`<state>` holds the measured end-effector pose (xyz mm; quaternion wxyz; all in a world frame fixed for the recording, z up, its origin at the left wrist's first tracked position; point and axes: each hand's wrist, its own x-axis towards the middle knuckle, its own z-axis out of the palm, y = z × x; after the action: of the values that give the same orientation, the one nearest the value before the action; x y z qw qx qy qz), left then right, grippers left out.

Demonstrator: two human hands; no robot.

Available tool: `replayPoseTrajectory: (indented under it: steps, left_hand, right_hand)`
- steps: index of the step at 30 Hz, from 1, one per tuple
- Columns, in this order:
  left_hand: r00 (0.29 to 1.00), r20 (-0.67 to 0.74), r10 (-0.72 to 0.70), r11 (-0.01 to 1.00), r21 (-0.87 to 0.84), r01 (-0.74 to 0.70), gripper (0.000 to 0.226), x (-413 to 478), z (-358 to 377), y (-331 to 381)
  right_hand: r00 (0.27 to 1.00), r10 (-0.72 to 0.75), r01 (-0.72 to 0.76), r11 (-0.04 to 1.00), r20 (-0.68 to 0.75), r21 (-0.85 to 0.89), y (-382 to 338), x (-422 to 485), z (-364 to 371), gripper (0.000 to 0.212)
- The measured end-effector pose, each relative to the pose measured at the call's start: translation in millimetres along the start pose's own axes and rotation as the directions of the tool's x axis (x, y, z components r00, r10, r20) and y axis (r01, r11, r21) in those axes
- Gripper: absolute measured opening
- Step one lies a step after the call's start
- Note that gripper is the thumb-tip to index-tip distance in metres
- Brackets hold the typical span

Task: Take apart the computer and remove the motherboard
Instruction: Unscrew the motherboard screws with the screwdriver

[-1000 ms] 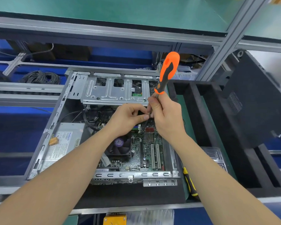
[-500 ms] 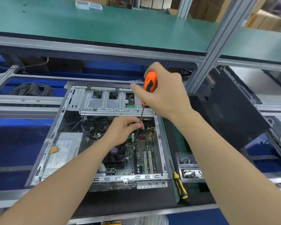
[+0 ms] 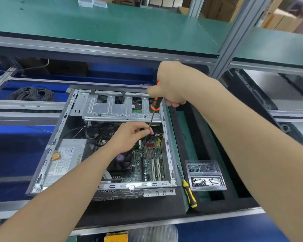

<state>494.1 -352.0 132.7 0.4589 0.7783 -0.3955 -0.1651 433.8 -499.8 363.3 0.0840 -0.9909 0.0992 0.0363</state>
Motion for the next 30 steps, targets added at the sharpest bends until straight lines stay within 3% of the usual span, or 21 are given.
replayPoseTrajectory:
  steps: [3, 5, 8, 12, 16, 19, 23, 25, 27, 30]
  left_hand:
    - [1.000, 0.009, -0.017, 1.000, -0.002, 0.017, 0.015, 3, 4, 2]
    - [1.000, 0.000, -0.016, 1.000, 0.011, 0.016, 0.014, 3, 5, 2]
    - [1.000, -0.007, -0.006, 1.000, -0.008, 0.006, 0.013, 0, 2, -2]
    - [1.000, -0.023, -0.018, 1.000, 0.008, 0.019, 0.010, -2, 1, 0]
    - [0.999, -0.038, -0.037, 0.999, 0.013, 0.037, 0.009, -4, -5, 0]
    - [0.999, 0.010, -0.033, 0.999, -0.036, 0.033, 0.012, -7, -15, 7]
    - [1.000, 0.013, 0.028, 0.944, -0.330, -0.022, 0.034, -4, -32, 35]
    - [0.995, 0.006, 0.104, 0.893, -0.442, -0.090, 0.034, -1, -43, 55]
    - [0.986, 0.023, 0.163, 0.889, -0.437, -0.137, 0.006, 3, -53, 74]
    - [0.987, 0.051, 0.151, 0.957, -0.258, -0.133, 0.032, 8, -57, 83]
  right_hand:
    - [0.998, -0.031, 0.036, 0.995, 0.058, -0.093, 9, 0, -6, 0.036]
    - [0.987, -0.128, 0.140, 0.983, 0.096, -0.123, 10, -2, -7, 0.038]
    - [0.949, -0.269, 0.289, 0.951, 0.165, -0.112, 5, -6, -11, 0.035]
    - [0.895, -0.369, 0.428, 0.870, 0.251, -0.244, 0, -4, -21, 0.024]
    - [0.828, -0.508, 0.558, 0.792, 0.237, -0.248, -3, 0, -12, 0.032]
    - [0.811, -0.543, 0.584, 0.767, 0.217, -0.266, -7, 4, -7, 0.028]
    - [0.807, -0.552, 0.591, 0.759, 0.212, -0.272, -8, 5, -6, 0.028]
    - [0.812, -0.540, 0.583, 0.767, 0.222, -0.267, -9, 4, -5, 0.028]
    - [0.828, -0.514, 0.559, 0.785, 0.225, -0.265, -8, 3, -5, 0.028]
    - [0.852, -0.467, 0.516, 0.824, 0.235, -0.235, -7, -2, -6, 0.034]
